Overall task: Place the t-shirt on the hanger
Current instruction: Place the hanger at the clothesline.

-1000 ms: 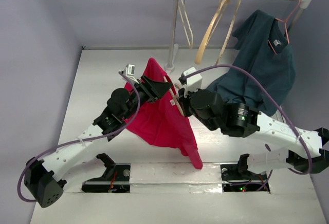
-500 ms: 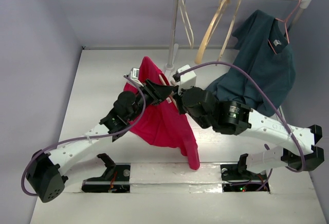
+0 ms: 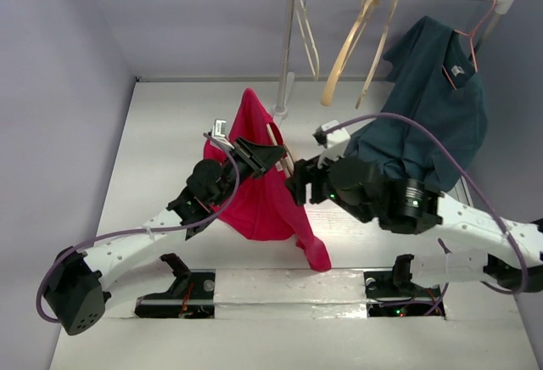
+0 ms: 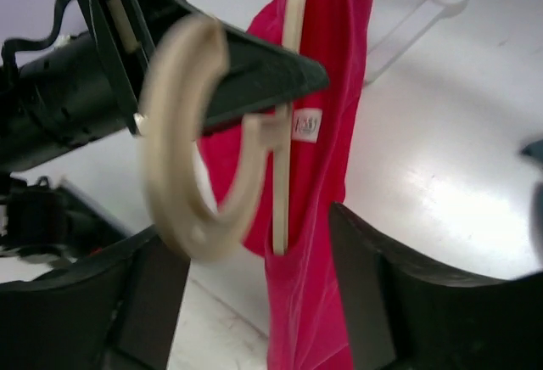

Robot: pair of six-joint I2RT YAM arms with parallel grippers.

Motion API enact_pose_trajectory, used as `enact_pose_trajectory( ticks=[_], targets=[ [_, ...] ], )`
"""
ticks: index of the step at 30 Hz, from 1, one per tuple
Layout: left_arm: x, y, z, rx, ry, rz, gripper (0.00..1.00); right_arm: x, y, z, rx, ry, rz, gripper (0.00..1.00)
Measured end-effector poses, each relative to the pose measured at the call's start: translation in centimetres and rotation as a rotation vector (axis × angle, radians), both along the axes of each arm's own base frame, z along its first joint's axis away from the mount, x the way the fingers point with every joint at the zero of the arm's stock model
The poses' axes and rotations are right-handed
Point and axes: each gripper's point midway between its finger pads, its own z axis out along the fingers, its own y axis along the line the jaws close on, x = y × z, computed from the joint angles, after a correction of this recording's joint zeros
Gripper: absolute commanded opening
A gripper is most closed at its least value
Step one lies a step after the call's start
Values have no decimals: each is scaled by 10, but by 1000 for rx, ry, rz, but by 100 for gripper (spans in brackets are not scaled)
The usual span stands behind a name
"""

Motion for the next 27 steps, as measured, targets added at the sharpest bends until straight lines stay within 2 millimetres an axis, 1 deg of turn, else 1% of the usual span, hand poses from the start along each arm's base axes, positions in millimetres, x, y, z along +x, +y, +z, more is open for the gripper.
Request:
enact_pose_trajectory(
  ticks=[1,4,7,9,11,14,16,19,21,22,23,24,25,26,27],
  targets=[
    [-1,0,2,-10,-1,-3,0,-5,-6,-1,20,12,8,78],
    [-2,0,11,-46,-10,-5,0,-16,-23,0,96,28,20,85],
    [-2,1,18,-78,-14,-8,0,-23,-32,-3,148,41,29,86],
    [-3,0,21,-95,-15,-11,0,-25,-33,-15,139,60,34,84],
    [-3,0,25,-111,-16,-14,0,-27,-32,-26,124,81,38,80],
    [-3,-2,28,-133,-19,-20,0,-30,-24,-51,78,126,52,73],
    [-3,-4,28,-142,-17,-25,0,-32,-23,-67,52,153,51,72],
    [-2,-11,25,-144,-6,-37,0,-34,-25,-80,32,174,45,62],
    [0,-16,22,-144,3,-45,0,-33,-26,-80,37,177,33,48],
    [0,-19,21,-143,8,-49,0,-32,-27,-81,38,178,22,39],
    [1,-21,19,-142,14,-52,0,-32,-29,-81,38,179,10,20],
    [1,-24,18,-140,18,-56,0,-31,-31,-83,29,179,-6,13],
    [2,-26,17,-137,23,-59,0,-30,-34,-86,21,181,-21,8],
    [3,-28,15,-133,28,-61,2,-30,-37,-88,11,184,-34,0],
    [3,-30,12,-128,33,-64,6,-31,-39,-90,2,187,-44,0]
  ],
)
